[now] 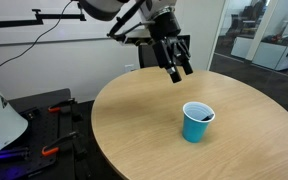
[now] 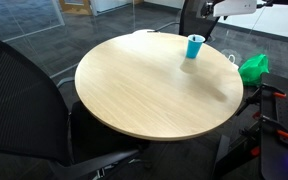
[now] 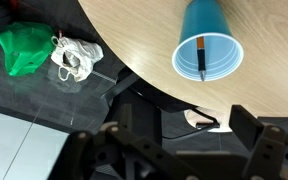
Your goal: Remove the orange and black pen from the light blue cup
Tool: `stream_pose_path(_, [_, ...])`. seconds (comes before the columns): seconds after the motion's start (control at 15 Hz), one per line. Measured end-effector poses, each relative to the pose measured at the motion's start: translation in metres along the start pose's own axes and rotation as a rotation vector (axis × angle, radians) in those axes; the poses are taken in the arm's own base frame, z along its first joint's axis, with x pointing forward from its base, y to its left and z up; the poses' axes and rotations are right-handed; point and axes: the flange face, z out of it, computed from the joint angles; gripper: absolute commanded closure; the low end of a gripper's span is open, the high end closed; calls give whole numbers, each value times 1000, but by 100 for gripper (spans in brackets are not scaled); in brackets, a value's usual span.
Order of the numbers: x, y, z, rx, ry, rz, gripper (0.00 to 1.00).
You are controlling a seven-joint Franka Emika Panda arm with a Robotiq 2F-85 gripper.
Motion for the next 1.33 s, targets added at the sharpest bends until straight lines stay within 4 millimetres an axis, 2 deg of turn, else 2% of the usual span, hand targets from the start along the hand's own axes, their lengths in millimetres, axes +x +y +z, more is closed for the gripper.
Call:
stream_pose_path(0.27, [1, -8, 14, -15, -22, 18, 0])
stream_pose_path(0.67, [8, -26, 59, -62, -83, 20, 0])
stream_pose_path(0.8, [11, -29, 73, -74, -112, 4, 14])
stream_pose_path(0.87, [13, -31, 79, -78, -125, -4, 26])
stream_pose_path(1.0, [16, -34, 90, -84, -146, -14, 33])
stream_pose_path(1.13, [20, -36, 96, -86, -160, -21, 46])
stream_pose_path(1.27, [23, -38, 100, -87, -167, -25, 50])
stream_pose_path(1.33, [25, -38, 102, -86, -170, -25, 47])
